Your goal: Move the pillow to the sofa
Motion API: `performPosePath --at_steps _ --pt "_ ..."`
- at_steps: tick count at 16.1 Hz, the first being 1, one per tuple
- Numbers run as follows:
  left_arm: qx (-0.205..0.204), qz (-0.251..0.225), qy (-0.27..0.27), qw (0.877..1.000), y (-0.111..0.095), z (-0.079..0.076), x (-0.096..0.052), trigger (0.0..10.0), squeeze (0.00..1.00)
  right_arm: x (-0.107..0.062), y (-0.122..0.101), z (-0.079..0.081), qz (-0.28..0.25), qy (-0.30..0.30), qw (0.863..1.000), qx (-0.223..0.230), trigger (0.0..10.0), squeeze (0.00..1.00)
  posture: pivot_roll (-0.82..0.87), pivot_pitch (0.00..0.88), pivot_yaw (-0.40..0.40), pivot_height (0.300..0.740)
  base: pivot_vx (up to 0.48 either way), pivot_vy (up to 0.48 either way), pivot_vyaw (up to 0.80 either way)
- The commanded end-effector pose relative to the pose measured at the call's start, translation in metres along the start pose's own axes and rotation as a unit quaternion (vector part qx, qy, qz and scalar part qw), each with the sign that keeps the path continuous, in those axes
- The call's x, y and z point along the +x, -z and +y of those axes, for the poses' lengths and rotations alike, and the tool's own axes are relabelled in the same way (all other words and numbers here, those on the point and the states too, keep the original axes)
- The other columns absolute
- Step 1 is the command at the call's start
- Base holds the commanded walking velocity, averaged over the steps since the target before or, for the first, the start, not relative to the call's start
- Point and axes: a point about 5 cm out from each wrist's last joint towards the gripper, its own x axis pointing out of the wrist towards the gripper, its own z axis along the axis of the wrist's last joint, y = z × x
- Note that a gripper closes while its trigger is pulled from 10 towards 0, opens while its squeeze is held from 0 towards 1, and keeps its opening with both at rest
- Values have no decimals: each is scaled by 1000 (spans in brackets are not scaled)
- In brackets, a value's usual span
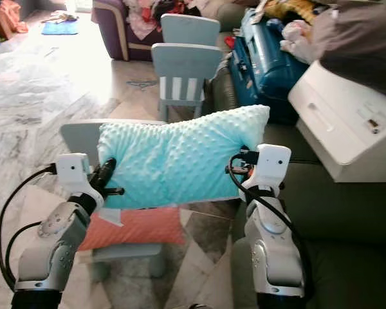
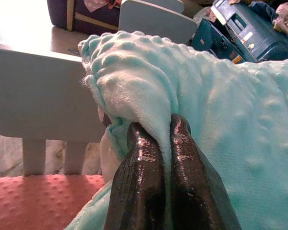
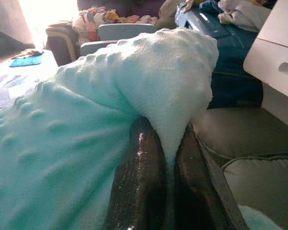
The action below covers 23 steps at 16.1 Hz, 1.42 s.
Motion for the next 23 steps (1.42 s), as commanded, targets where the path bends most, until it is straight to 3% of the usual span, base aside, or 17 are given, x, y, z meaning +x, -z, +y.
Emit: performPosePath --at_steps 1,14,23 --pt "1 -4 6 1000 -3 -1 0 10000 0 -1 -6 2 -11 -5 1000 0 10000 0 -76 91 -70 740 0 439 0" --pt "4 10 6 1000 0 -1 0 10000 0 0 -5 3 -10 -2 1000 -1 10000 0 -77 94 -62 740 0 440 0" --pt "-1 4 15 1000 -2 -4 2 10000 0 0 -5 2 -9 -1 1000 -6 10000 0 -79 93 -64 740 0 0 0"
